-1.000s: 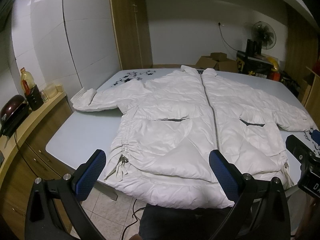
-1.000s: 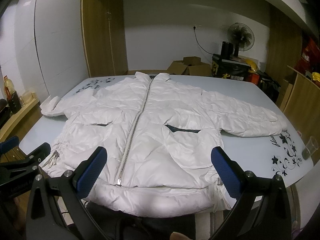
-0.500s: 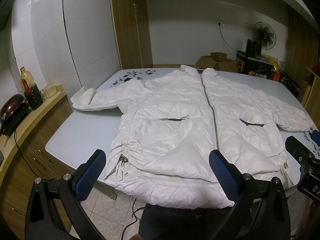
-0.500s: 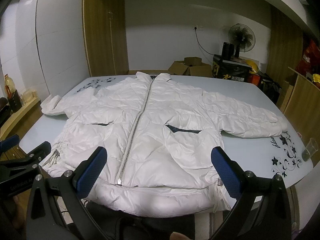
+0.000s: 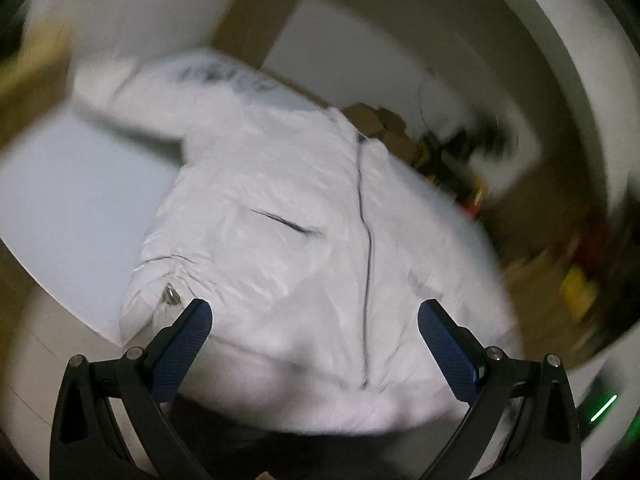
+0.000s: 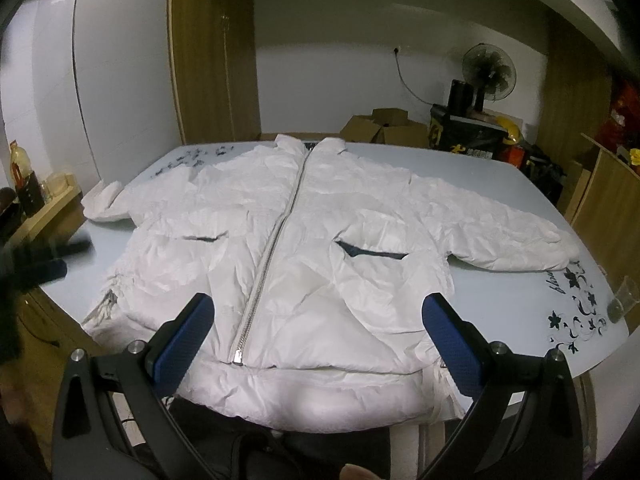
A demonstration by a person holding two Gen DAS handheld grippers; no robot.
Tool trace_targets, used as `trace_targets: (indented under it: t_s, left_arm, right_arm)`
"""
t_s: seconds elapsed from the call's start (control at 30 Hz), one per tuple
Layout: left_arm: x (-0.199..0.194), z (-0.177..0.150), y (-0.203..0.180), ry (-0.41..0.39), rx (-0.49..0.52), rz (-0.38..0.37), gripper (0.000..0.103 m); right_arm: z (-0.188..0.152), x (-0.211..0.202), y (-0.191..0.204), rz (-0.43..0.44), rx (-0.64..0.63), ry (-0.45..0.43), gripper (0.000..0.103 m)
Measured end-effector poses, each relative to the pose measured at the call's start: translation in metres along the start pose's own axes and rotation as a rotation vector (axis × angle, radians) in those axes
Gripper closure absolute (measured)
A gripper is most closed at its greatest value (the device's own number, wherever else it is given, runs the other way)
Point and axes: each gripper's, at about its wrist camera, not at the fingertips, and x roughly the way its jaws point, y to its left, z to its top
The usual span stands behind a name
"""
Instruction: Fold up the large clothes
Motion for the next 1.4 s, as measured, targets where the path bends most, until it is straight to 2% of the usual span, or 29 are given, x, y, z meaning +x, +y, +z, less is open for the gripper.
trace_targets:
  t_s: [0.03, 0.07, 0.2, 0.27, 0.4, 0.6, 0.67, 0.8, 0.97, 1.03, 1.1, 1.2, 1.3, 1.4]
  left_arm:
    - [0.000, 0.021, 0.027, -0.030, -0.094, -0.039, 0.000]
    - [0.002, 0.035, 0.044, -0.043, -0.142, -0.050, 0.000]
    - [0.029, 0.107, 0.135, -0.046, -0.328, -0.035, 0.000]
    - [0.048, 0.134, 0.174, -0.066, -0.392, 0.009, 0.000]
    - [0.084, 0.166, 0.223, -0.051, -0.536, -0.011, 0.000]
    - [0.114, 0.194, 0.248, -0.069, -0.587, 0.020, 0.001]
    - [0.120, 0.199, 0.251, -0.096, -0.599, 0.012, 0.000]
    - [0.118, 0.215, 0.259, -0.161, -0.618, 0.069, 0.001]
    - [0.108, 0.232, 0.266, -0.254, -0.591, 0.134, 0.004]
    - [0.109, 0.237, 0.268, -0.277, -0.572, 0.182, 0.025]
    - [0.113, 0.240, 0.273, -0.278, -0.565, 0.221, 0.057]
    - [0.112, 0.234, 0.283, -0.273, -0.611, 0.224, 0.088]
    - [0.107, 0.233, 0.291, -0.267, -0.639, 0.186, 0.094]
    - [0.089, 0.240, 0.275, -0.317, -0.569, 0.188, 0.096]
  right_arm:
    - [-0.001, 0.005, 0.000, 0.003, -0.004, 0.004, 0.000]
    - [-0.001, 0.010, 0.000, 0.006, -0.008, 0.007, 0.000]
    - [0.001, 0.031, -0.005, 0.009, -0.020, 0.005, 0.000]
    - [0.003, 0.044, -0.009, -0.001, -0.017, 0.015, 0.000]
    - [0.009, 0.066, -0.022, 0.000, 0.019, 0.038, 0.000]
    - [0.016, 0.089, -0.030, -0.034, 0.031, 0.076, 0.000]
    - [0.015, 0.095, -0.031, -0.041, 0.030, 0.089, 0.000]
    - [0.012, 0.103, -0.032, -0.032, 0.033, 0.103, 0.000]
    - [0.007, 0.108, -0.034, -0.021, 0.046, 0.121, 0.000]
    - [0.004, 0.108, -0.037, -0.021, 0.053, 0.124, 0.000]
    - [0.002, 0.107, -0.039, -0.022, 0.062, 0.124, 0.000]
    - [0.000, 0.105, -0.045, -0.026, 0.082, 0.121, 0.000]
    - [-0.001, 0.102, -0.049, -0.023, 0.092, 0.120, 0.000]
    - [-0.001, 0.097, -0.051, -0.021, 0.097, 0.105, 0.000]
